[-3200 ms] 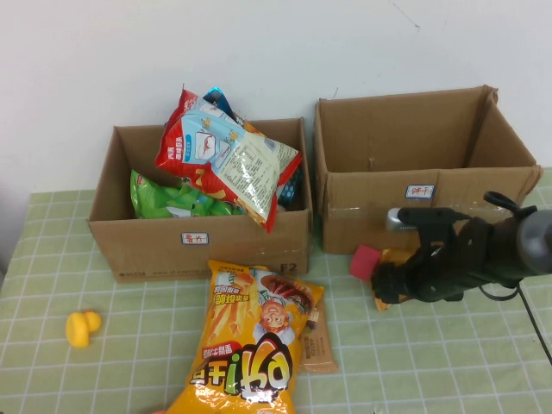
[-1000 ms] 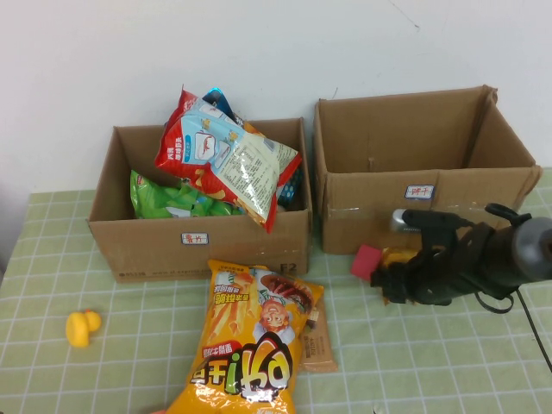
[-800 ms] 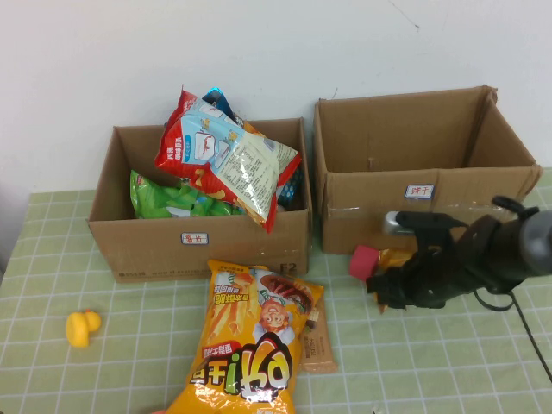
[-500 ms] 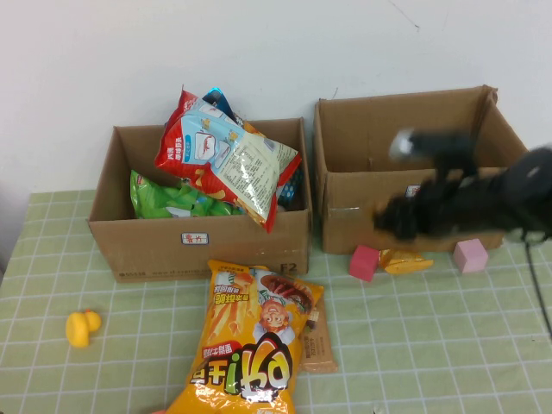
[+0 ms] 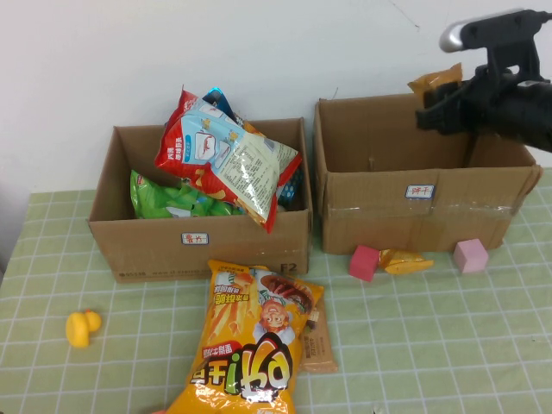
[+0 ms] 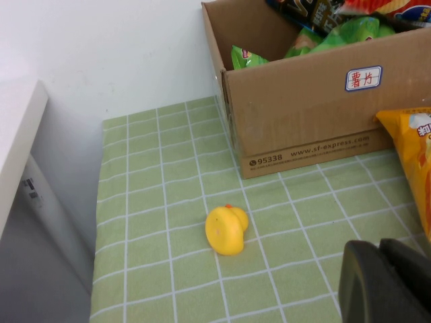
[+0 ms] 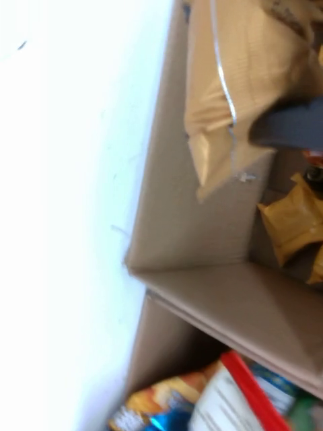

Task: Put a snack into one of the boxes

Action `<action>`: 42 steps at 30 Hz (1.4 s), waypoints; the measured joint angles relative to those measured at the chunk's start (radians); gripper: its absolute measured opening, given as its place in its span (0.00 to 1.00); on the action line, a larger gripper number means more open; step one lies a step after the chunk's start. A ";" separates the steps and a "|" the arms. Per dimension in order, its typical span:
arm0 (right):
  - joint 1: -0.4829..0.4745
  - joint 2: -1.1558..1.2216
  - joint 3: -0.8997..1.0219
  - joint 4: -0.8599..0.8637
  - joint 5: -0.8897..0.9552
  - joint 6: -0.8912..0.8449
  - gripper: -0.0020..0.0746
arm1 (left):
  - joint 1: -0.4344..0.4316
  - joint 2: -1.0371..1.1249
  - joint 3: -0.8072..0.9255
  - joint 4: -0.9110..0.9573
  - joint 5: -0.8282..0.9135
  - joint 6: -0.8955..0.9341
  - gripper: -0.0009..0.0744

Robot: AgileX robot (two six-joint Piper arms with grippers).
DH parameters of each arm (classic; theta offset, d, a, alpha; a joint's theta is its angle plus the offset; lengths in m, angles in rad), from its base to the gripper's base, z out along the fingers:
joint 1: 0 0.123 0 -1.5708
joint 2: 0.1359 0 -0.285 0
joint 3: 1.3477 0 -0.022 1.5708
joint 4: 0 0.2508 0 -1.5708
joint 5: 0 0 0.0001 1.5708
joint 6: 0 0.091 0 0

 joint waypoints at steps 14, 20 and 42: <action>-0.114 0.002 -0.075 0.164 0.487 0.017 0.46 | 0.000 0.000 0.000 0.000 0.000 0.000 0.01; -0.115 -0.202 -0.043 0.160 0.688 0.016 0.08 | 0.000 0.000 0.000 0.000 0.000 0.000 0.01; -0.115 -1.580 0.771 0.174 0.391 -0.079 0.03 | 0.000 0.000 0.000 0.000 0.000 0.000 0.01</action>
